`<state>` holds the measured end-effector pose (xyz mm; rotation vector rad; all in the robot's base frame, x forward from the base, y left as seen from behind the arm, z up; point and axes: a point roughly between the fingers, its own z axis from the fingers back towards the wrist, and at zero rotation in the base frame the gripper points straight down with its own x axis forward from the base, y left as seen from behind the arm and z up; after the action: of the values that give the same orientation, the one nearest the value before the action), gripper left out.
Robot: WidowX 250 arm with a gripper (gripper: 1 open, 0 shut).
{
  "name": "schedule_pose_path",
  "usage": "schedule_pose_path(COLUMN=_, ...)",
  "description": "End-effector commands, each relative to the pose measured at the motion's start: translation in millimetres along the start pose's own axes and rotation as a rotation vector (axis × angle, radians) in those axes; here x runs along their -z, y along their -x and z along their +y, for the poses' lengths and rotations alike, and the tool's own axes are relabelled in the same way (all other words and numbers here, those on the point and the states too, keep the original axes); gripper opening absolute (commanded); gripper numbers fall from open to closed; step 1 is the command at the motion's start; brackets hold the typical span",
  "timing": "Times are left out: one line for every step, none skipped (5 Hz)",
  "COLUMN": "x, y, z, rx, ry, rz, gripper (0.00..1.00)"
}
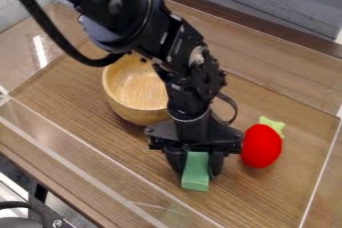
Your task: Put the green block in the brown bowl
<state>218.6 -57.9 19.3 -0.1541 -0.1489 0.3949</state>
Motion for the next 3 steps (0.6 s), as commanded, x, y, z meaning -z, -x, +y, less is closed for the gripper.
schedule_pose_path(x=-2.0, y=-4.8, z=-4.1, rx=0.011, ry=0.007, rz=-0.024, gripper=0.00)
schedule_pose_path(x=-1.7, y=-5.4, z=-3.2, rx=0.016, ry=0.002, rz=-0.026, gripper=0.00)
schedule_pose_path(x=-1.8, y=-6.2, z=-2.2, rx=0.019, ry=-0.003, rz=-0.028, gripper=0.00)
